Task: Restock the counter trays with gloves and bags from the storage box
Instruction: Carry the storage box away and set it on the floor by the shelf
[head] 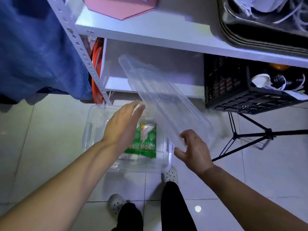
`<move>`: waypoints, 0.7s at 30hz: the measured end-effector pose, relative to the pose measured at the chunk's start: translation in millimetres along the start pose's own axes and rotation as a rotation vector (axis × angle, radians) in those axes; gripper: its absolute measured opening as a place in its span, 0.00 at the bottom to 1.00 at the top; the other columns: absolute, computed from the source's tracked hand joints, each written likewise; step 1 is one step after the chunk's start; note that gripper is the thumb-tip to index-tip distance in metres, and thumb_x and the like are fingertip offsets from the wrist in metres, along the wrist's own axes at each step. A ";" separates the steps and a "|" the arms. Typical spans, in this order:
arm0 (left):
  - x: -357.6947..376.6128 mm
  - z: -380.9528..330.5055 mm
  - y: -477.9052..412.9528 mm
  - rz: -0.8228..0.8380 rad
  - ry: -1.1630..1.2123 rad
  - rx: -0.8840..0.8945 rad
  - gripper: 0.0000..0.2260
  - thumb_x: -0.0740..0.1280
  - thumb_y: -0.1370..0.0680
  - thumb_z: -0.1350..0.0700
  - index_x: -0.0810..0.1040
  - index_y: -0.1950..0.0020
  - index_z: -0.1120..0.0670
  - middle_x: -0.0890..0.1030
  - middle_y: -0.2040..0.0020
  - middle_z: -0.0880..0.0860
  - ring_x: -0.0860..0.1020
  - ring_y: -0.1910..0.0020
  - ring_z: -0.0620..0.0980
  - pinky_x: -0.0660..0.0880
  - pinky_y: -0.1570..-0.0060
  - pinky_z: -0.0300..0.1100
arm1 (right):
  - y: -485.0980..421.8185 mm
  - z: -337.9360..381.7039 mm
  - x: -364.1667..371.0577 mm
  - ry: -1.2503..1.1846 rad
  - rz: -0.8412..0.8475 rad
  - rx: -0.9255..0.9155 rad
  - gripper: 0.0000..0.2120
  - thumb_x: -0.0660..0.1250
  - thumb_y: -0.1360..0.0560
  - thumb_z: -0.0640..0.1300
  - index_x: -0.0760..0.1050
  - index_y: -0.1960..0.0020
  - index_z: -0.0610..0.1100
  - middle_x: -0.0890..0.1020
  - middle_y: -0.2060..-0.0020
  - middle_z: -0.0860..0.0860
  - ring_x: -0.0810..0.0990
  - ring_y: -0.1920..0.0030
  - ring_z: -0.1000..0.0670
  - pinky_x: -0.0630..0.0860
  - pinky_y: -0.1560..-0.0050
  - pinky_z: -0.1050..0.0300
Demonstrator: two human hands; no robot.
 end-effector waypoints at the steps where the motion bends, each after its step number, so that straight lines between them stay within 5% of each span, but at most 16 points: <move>1: -1.4 4.2 3.3 0.016 -0.083 0.072 0.32 0.69 0.32 0.69 0.66 0.29 0.55 0.69 0.29 0.56 0.67 0.31 0.57 0.66 0.35 0.49 | 12.7 5.9 3.5 0.056 0.020 -0.070 0.17 0.75 0.38 0.42 0.73 0.52 0.40 0.75 0.61 0.51 0.74 0.63 0.49 0.65 0.65 0.61; 4: 0.3 17.2 18.7 0.124 -0.296 0.226 0.35 0.72 0.35 0.69 0.66 0.30 0.57 0.69 0.30 0.57 0.65 0.29 0.57 0.56 0.28 0.49 | 41.8 21.6 13.1 0.264 0.046 -0.280 0.20 0.78 0.45 0.42 0.76 0.56 0.41 0.79 0.64 0.48 0.79 0.65 0.47 0.65 0.68 0.63; 7: 2.1 28.3 46.9 0.147 -0.341 0.333 0.24 0.74 0.39 0.68 0.78 0.44 0.58 0.80 0.44 0.57 0.79 0.44 0.57 0.72 0.40 0.50 | 53.7 21.9 24.7 0.337 0.089 -0.403 0.21 0.79 0.47 0.44 0.77 0.56 0.41 0.80 0.65 0.47 0.79 0.67 0.47 0.72 0.70 0.61; 11: 22.6 48.4 86.7 0.323 -0.337 0.307 0.20 0.77 0.44 0.62 0.79 0.54 0.58 0.80 0.58 0.55 0.79 0.61 0.57 0.76 0.63 0.43 | 54.7 10.7 52.8 0.391 0.181 -0.556 0.18 0.78 0.43 0.44 0.78 0.57 0.40 0.80 0.66 0.46 0.78 0.69 0.45 0.75 0.71 0.59; 16: 72.9 82.8 120.1 0.407 -0.406 0.176 0.23 0.78 0.46 0.60 0.80 0.52 0.55 0.80 0.58 0.52 0.80 0.60 0.52 0.77 0.61 0.41 | 50.1 -1.0 115.2 0.355 0.249 -0.666 0.17 0.80 0.44 0.44 0.79 0.59 0.40 0.80 0.66 0.45 0.78 0.69 0.46 0.77 0.70 0.60; 21: 122.3 101.0 127.3 0.346 -0.451 0.146 0.20 0.74 0.53 0.68 0.77 0.66 0.55 0.77 0.69 0.53 0.77 0.70 0.53 0.73 0.71 0.39 | 42.2 -28.6 177.7 0.379 0.313 -0.630 0.24 0.82 0.48 0.50 0.80 0.57 0.42 0.82 0.64 0.47 0.80 0.68 0.48 0.79 0.68 0.58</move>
Point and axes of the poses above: each hand's wrist, its own y-axis away from the middle knuckle, its own x-axis out of the palm, z = x × y, the point moved 5 cm from there along -y, towards the middle knuckle
